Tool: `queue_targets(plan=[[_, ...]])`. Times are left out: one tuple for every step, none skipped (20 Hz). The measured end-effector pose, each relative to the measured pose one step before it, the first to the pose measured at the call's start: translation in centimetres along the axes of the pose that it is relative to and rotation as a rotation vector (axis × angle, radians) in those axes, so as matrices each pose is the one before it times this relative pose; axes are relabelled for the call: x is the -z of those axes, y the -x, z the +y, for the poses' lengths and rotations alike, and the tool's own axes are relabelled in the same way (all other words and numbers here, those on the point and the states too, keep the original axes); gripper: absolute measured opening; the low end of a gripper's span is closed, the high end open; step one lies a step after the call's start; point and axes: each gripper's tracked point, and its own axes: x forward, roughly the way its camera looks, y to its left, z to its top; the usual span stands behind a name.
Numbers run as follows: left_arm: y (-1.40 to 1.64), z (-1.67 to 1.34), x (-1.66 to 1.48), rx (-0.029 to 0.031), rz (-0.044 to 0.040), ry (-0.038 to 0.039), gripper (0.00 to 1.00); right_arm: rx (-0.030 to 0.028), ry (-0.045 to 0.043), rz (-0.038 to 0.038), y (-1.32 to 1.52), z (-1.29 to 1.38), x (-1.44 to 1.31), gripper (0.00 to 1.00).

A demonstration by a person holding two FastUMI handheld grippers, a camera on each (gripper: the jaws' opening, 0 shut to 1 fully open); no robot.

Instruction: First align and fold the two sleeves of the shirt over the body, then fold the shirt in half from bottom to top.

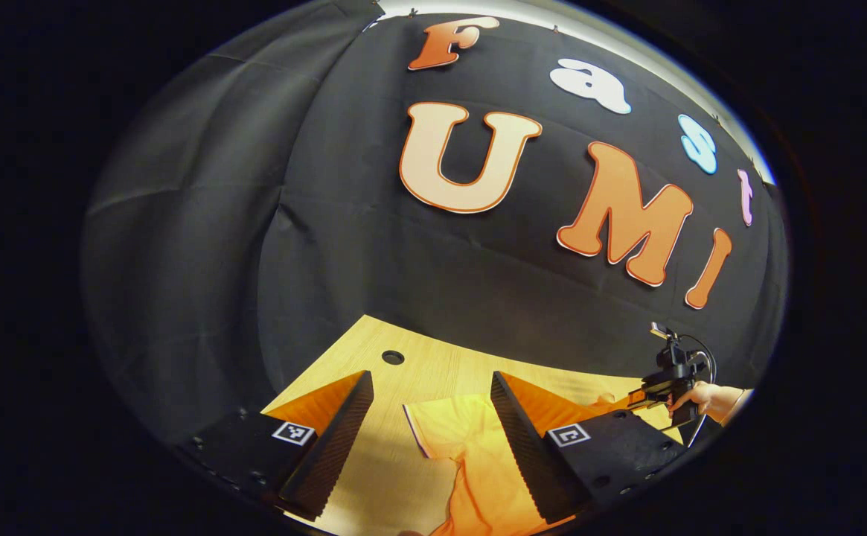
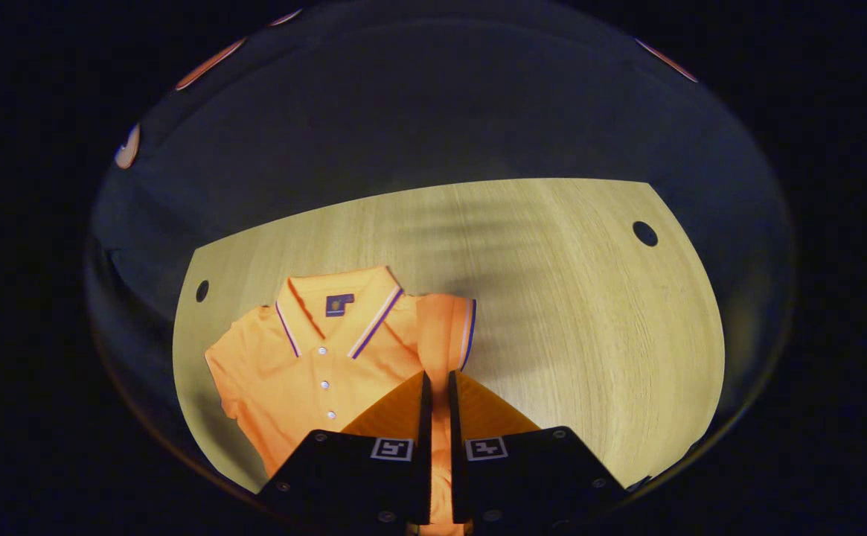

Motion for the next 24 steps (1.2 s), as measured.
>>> queue_targets(plan=[[-0.033, 0.371, -0.070, -0.00108, -0.00004, 0.00475, 0.98, -0.01648, 0.00869, 0.00000, -0.091, 1.262, 0.079, 0.12], [0.136, 0.381, 0.087, -0.00034, 0.00268, 0.00587, 0.98, -0.02102, 0.00719, 0.00539, -0.047, 1.344, 0.228, 0.11], [0.083, 0.299, 0.078, -0.00098, 0.00399, 0.00496, 0.98, -0.01906, 0.01035, 0.00848, -0.306, 1.220, 0.297, 0.11], [-0.059, 0.311, 0.103, -0.00149, 0.00233, 0.00300, 0.98, -0.02001, 0.01475, 0.00427, -0.296, 1.072, 0.236, 0.11], [0.012, 0.358, 0.037, -0.00283, 0.00288, -0.00039, 0.98, -0.01430, 0.01307, 0.00044, -0.405, 0.975, 0.110, 0.11], [-0.040, 0.361, 0.146, -0.00262, 0.00065, -0.00301, 0.98, -0.01416, 0.00813, 0.00996, -0.395, 0.915, 0.292, 0.11], [-0.102, 0.088, -0.113, 0.00427, -0.00240, -0.00356, 0.98, -0.01059, -0.00077, 0.01392, -0.516, 0.801, 0.328, 0.12], [-0.059, -0.059, 0.100, 0.00789, 0.00100, -0.00404, 0.98, -0.00608, -0.00639, 0.01145, -0.221, 0.434, 0.213, 0.11], [-0.133, 0.102, 0.129, 0.00114, 0.00425, -0.00482, 0.98, -0.00518, -0.00813, 0.01529, -0.429, 0.390, 0.239, 0.11], [-0.214, 0.088, 0.111, 0.00067, 0.00630, -0.00507, 0.98, -0.00264, -0.00592, 0.00963, -0.294, 0.214, 0.238, 0.11], [-0.122, -0.084, 0.117, 0.00327, 0.00553, -0.00422, 0.98, -0.00168, -0.00167, 0.00608, -0.381, 0.165, 0.033, 0.11], [-0.145, -0.199, 0.163, 0.00616, 0.00397, -0.00245, 0.98, -0.01948, -0.00318, 0.00419, -0.102, 0.363, 0.116, 0.11], [-0.092, -0.247, 0.072, 0.00681, 0.00399, 0.00017, 0.98, -0.02208, -0.00100, -0.00508, -0.016, 0.641, -0.059, 0.13], [-0.401, -0.180, 0.191, 0.00498, 0.00723, 0.00163, 0.98, -0.03129, -0.00820, -0.00509, -0.003, 0.851, -0.269, 0.20], [-0.319, -0.229, 0.245, 0.00316, 0.00960, 0.00151, 0.98, -0.02755, -0.00711, -0.01588, 0.010, 0.572, -0.307, 0.42], [-0.468, -0.140, 0.227, 0.00135, 0.00810, 0.00140, 0.98, -0.01422, -0.00257, -0.01748, 0.152, 0.348, -0.459, 0.51], [-0.299, -0.043, 0.152, -0.00301, 0.00914, 0.00267, 0.98, -0.00340, 0.00179, -0.01869, 0.172, 0.101, -0.322, 0.74], [-0.511, 0.029, 0.366, -0.00569, 0.01034, 0.00057, 0.98, 0.00497, 0.00664, -0.01792, 0.201, -0.137, -0.420, 0.83], [-0.453, 0.071, 0.218, -0.00553, 0.01188, 0.00086, 0.98, 0.01499, 0.00762, -0.01327, 0.153, -0.415, -0.352, 0.96], [-0.618, -0.074, 0.338, -0.00417, 0.01327, -0.00038, 0.98, 0.01324, 0.01233, -0.01664, 0.215, -0.212, -0.075, 0.98], [-0.657, -0.032, 0.439, -0.00362, 0.02127, 0.00232, 0.98, 0.01197, 0.01035, -0.01967, 0.195, -0.349, -0.309, 0.99], [-0.718, -0.118, 0.647, -0.00255, 0.03281, 0.01052, 0.98, 0.00587, 0.00412, -0.01925, 0.737, -0.401, -0.292, 0.99], [-0.677, -0.336, 0.453, 0.00512, 0.03220, 0.01666, 0.98, 0.00350, -0.00009, -0.01975, 0.601, -0.212, -0.301, 0.99], [-0.896, -0.127, 0.627, 0.00753, 0.02781, 0.01859, 0.98, 0.00578, -0.00114, -0.02624, 0.532, -0.272, -0.412, 0.99]])
